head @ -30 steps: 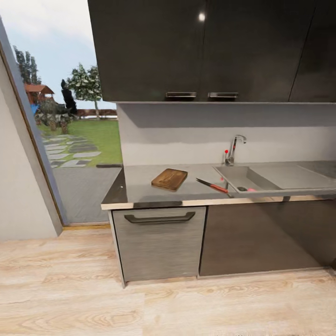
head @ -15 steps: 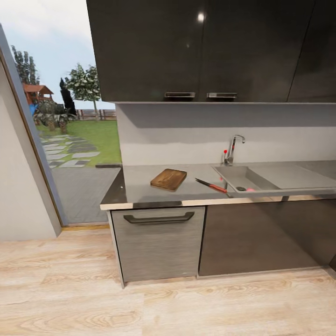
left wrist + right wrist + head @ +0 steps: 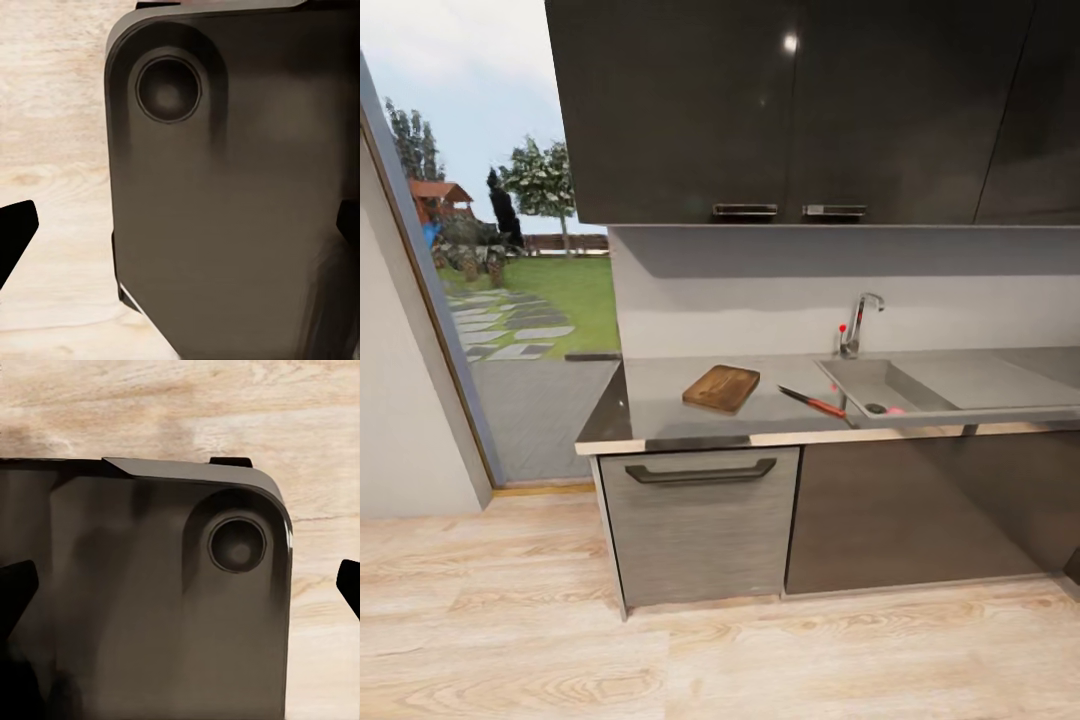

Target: In the kitchen, take the Vidalia onion out of the sink, dice it on the chopping board with the paring knife, put the diced onion into the bowl on the countertop, then place both the paring knife and the chopping board into the sink.

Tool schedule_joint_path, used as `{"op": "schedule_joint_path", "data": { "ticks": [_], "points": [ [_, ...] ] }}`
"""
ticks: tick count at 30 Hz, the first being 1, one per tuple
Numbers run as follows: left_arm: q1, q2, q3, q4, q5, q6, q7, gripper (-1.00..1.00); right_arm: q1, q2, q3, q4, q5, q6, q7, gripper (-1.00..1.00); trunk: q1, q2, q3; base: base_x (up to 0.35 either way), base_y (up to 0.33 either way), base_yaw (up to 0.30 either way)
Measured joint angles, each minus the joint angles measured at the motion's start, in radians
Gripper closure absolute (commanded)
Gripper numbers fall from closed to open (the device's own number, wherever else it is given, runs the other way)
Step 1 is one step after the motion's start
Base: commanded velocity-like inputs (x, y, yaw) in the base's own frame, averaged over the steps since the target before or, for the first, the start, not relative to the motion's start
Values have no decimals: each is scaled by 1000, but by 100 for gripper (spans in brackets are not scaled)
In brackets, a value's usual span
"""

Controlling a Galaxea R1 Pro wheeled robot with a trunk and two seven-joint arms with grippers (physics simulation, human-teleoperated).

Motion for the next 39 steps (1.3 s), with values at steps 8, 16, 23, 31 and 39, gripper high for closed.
{"op": "schedule_joint_path", "data": {
  "ticks": [8,16,23,31,39],
  "points": [
    [0,0,0,0,0,0,0,-100,0,0,0,0,0,0,0,-100,-31,56,25,0,0,0],
    [0,3,0,0,0,0,0,-100,0,0,1,0,0,-1,0,-100,-61,112,50,0,0,0],
    [0,0,0,0,0,0,0,-100,0,1,1,0,2,-3,-1,-100,-88,161,72,0,0,0],
    [0,-1,0,0,0,0,0,-100,0,2,2,0,2,-3,-1,-100,-119,217,97,0,0,0],
    [0,-2,0,0,0,0,0,-100,0,2,-1,0,-1,-2,0,-100,-150,273,122,0,0,0]
  ]
}}
